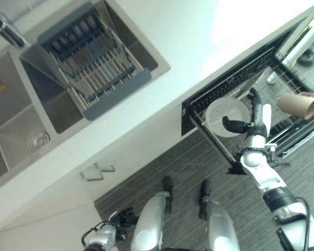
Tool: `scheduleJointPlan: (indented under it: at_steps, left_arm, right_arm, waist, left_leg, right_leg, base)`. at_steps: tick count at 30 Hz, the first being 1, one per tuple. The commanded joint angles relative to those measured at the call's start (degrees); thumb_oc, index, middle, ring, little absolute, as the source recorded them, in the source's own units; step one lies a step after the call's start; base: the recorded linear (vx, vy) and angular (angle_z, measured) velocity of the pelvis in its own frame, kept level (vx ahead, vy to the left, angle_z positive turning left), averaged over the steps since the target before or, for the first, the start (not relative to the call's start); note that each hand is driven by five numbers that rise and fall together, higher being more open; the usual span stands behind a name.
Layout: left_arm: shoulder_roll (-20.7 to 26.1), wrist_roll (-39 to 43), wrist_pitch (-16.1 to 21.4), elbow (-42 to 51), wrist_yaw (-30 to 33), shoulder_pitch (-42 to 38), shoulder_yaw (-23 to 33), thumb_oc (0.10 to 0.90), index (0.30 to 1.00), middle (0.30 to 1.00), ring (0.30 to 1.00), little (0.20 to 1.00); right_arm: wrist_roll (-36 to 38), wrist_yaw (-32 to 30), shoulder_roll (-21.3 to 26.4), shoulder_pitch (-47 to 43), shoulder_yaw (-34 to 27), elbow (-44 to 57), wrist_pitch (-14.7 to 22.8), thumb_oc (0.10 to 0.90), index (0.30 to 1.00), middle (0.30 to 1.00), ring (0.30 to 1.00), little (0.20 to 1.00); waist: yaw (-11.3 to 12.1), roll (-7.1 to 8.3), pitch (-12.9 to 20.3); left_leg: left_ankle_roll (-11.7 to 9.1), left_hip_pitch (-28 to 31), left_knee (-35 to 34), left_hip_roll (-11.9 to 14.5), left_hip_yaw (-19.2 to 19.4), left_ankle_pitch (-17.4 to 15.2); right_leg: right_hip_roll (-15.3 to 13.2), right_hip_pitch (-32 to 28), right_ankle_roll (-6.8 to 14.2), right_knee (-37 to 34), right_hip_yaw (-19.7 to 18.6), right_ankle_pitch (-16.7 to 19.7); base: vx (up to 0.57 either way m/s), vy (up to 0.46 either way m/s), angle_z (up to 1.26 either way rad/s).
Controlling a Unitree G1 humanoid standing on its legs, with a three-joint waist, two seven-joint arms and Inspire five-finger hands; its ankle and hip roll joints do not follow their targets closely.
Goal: Place the dishes in the dishwasher.
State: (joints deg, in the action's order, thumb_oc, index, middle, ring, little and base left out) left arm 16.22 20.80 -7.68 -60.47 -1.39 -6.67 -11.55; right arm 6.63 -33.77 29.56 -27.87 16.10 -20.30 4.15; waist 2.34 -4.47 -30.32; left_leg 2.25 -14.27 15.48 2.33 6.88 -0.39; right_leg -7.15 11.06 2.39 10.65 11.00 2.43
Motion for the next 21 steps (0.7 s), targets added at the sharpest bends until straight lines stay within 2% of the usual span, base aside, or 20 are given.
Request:
scheduleJointPlan:
  at_steps: [1, 7, 12, 16, 18, 19, 21]
  left_arm:
    - [-0.61, -3.55, -0.64, -1.3, 0.89, 4.7, -0.76, 0.8, 0.9, 0.9, 0.9, 0.9]
    - [-1.83, -5.69, 0.02, -2.27, 1.95, 7.45, 0.57, 0.8, 0.9, 0.9, 0.9, 0.9]
    - [-2.46, -5.81, 0.7, -3.26, 1.94, 9.43, 2.18, 0.8, 0.9, 0.9, 0.9, 0.9]
    - [-3.09, -6.83, 0.69, -3.18, 2.19, 11.22, 4.09, 0.8, 0.9, 0.9, 0.9, 0.9]
    - [-3.28, -6.93, 0.78, -3.14, 2.29, 11.63, 4.52, 0.8, 0.9, 0.9, 0.9, 0.9]
    - [-3.3, -7.13, 0.9, -3.13, 2.04, 12.11, 5.3, 0.8, 0.9, 0.9, 0.9, 0.9]
    - [-3.01, -7.86, 1.24, -3.09, 1.5, 12.71, 5.92, 0.8, 0.9, 0.9, 0.9, 0.9]
  right_arm:
    - [-5.37, -4.67, 1.55, -2.6, -3.09, 9.25, 8.92, 0.8, 0.9, 0.9, 0.9, 0.9]
    - [-5.08, -6.53, 1.51, 3.92, -5.77, 16.1, 12.75, 0.8, 0.9, 0.9, 0.9, 0.9]
    - [-6.08, -12.41, 2.77, 9.79, -11.36, 20.44, 15.39, 0.8, 0.9, 0.9, 0.9, 0.9]
    - [-6.15, -18.12, 4.39, 17.75, -19.47, 22.41, 15.65, 0.8, 0.9, 0.9, 0.9, 0.9]
    - [-6.27, -19.52, 4.54, 19.64, -21.49, 21.95, 15.43, 0.8, 0.9, 0.9, 0.9, 0.9]
    - [-5.29, -19.84, 4.7, 22.44, -24.76, 20.68, 14.8, 0.8, 0.9, 0.9, 0.9, 0.9]
    - [-2.33, -21.1, 4.3, 26.81, -29.9, 16.78, 15.88, 0.8, 0.9, 0.9, 0.9, 0.9]
  waist:
    - [0.13, 1.0, 2.95]
    - [-0.74, 2.39, 7.13]
    - [-1.74, 3.21, 9.98]
    - [-3.48, 3.82, 11.42]
    - [-3.99, 3.98, 11.63]
    - [-4.81, 4.19, 11.92]
    - [-6.0, 4.45, 12.12]
  left_leg:
    - [-3.08, 2.15, 1.71, 2.66, -2.63, -6.76]
    - [-3.27, 4.7, 1.71, 2.82, -1.85, -7.9]
    - [-3.14, 6.69, 1.71, 3.1, -1.32, -8.99]
    - [-2.84, 8.05, 1.71, 3.3, -0.65, -9.91]
    - [-2.79, 8.32, 1.71, 3.38, -0.48, -10.04]
    - [-2.75, 8.69, 1.71, 3.62, -0.14, -10.23]
    - [-2.73, 9.25, 1.71, 4.09, 0.49, -10.45]
  right_leg:
    - [-1.24, -3.22, 1.69, 6.54, -0.57, -10.05]
    - [-1.28, -5.26, 1.56, 6.54, -1.3, -11.13]
    - [-0.87, -6.87, 1.55, 6.54, -1.79, -11.99]
    - [-0.54, -7.52, 1.7, 6.54, -2.39, -12.4]
    - [-0.47, -7.62, 1.71, 6.54, -2.51, -12.47]
    - [-0.43, -7.74, 1.77, 6.54, -2.65, -12.55]
    - [-0.34, -7.93, 1.79, 6.54, -2.7, -12.67]
  base:
    - [0.04, -0.048, -0.14]
    - [0.05, -0.03, -0.07]
    - [0.07, -0.023, -0.06]
    - [0.05, -0.021, -0.1]
    - [0.03, -0.026, -0.11]
    - [0.04, -0.033, -0.19]
    - [0.01, -0.044, -0.16]
